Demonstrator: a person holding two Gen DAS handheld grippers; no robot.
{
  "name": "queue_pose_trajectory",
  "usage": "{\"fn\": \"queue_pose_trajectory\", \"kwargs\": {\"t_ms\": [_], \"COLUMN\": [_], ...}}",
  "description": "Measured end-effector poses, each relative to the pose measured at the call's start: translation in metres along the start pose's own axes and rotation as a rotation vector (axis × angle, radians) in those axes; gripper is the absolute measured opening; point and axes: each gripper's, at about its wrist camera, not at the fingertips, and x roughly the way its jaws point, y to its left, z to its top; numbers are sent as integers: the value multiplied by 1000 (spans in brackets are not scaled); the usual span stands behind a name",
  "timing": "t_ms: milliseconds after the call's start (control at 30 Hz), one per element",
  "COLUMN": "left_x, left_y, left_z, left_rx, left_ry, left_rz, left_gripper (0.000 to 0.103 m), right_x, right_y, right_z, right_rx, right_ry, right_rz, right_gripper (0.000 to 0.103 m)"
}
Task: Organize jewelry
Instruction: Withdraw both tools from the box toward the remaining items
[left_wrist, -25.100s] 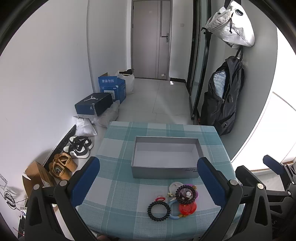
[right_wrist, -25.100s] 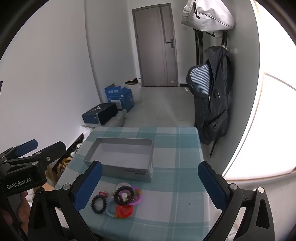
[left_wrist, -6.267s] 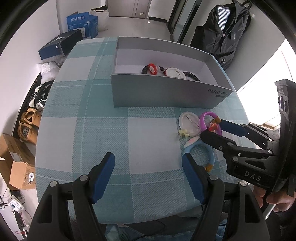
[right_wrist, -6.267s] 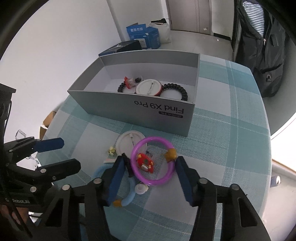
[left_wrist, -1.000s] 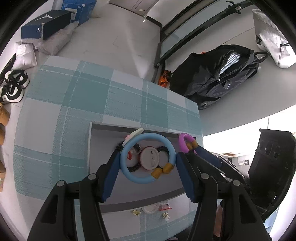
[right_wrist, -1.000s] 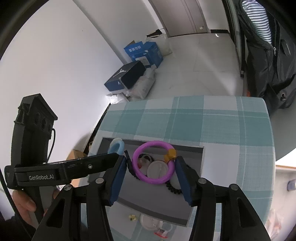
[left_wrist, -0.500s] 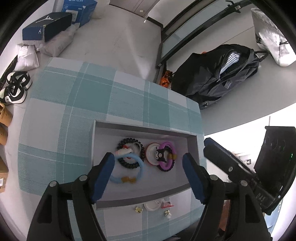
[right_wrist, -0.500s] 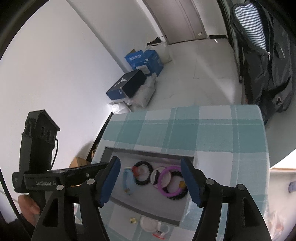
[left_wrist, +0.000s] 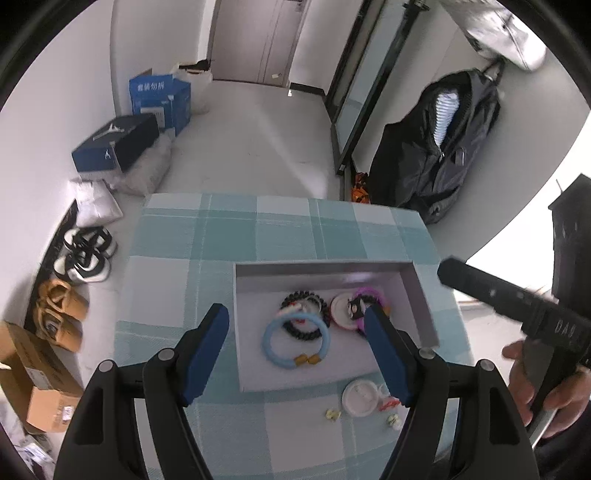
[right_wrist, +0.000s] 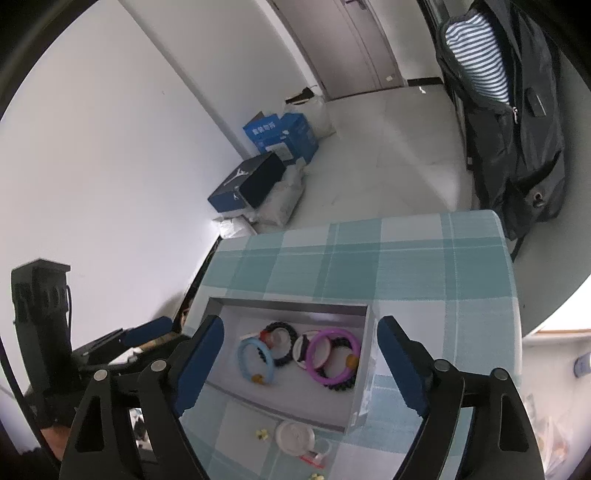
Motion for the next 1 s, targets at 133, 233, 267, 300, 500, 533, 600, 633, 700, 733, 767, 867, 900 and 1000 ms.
{"fn": "queue_pose_trajectory", "kwargs": {"t_ms": [133, 233, 267, 300, 500, 533, 600, 633, 700, 733, 767, 867, 900, 1000], "left_x": [-9, -14, -16, -17, -21, -20, -18, -17, -14, -13, -12, -8, -6, 2], "left_y": [-6, -7, -8, -8, -12, -12, -13, -13, -11, -9, -8, -8, -8, -3], "left_z": [-12, -18, -20, -21, -38, -42, -50, -54, -60, -63, -65, -71, -73, -79], "left_rx": [40, 41, 40, 41, 64, 72, 85, 89, 85, 80, 76, 109, 118, 105], "left_ry": [-21, -29, -36, -40, -61, -57, -45, -37, -21, -11, -8, -19, -17, 25], "left_rz": [42, 51, 51, 53, 89, 92, 104, 103, 103, 100, 96, 124, 130, 128], "left_gripper": [72, 72, 72, 72, 72, 72, 72, 72, 72, 72, 72, 72, 72, 72], "right_x": [-9, -18, -23, -25, -40, -41, -43, -44, -46, -46, -46, -43, -41, -35], "right_y": [6, 14, 17, 20, 32, 32, 31, 31, 31, 31, 32, 33, 32, 30], "right_z": [-8, -18, -22, -25, -44, -47, -54, -58, -68, -72, -78, -92, -98, -113], "right_rx": [-14, -36, -52, -63, -138, -140, -137, -134, -126, -125, -128, -139, -146, -161], "right_ry": [-23, -45, -56, -62, -105, -110, -121, -125, -134, -134, -133, -113, -100, -72], "right_rz": [-12, -19, -27, -32, -80, -85, -86, -87, -93, -92, -91, -100, -107, -139], "right_gripper": [86, 89, 89, 90, 92, 92, 92, 92, 92, 92, 92, 92, 92, 91]}}
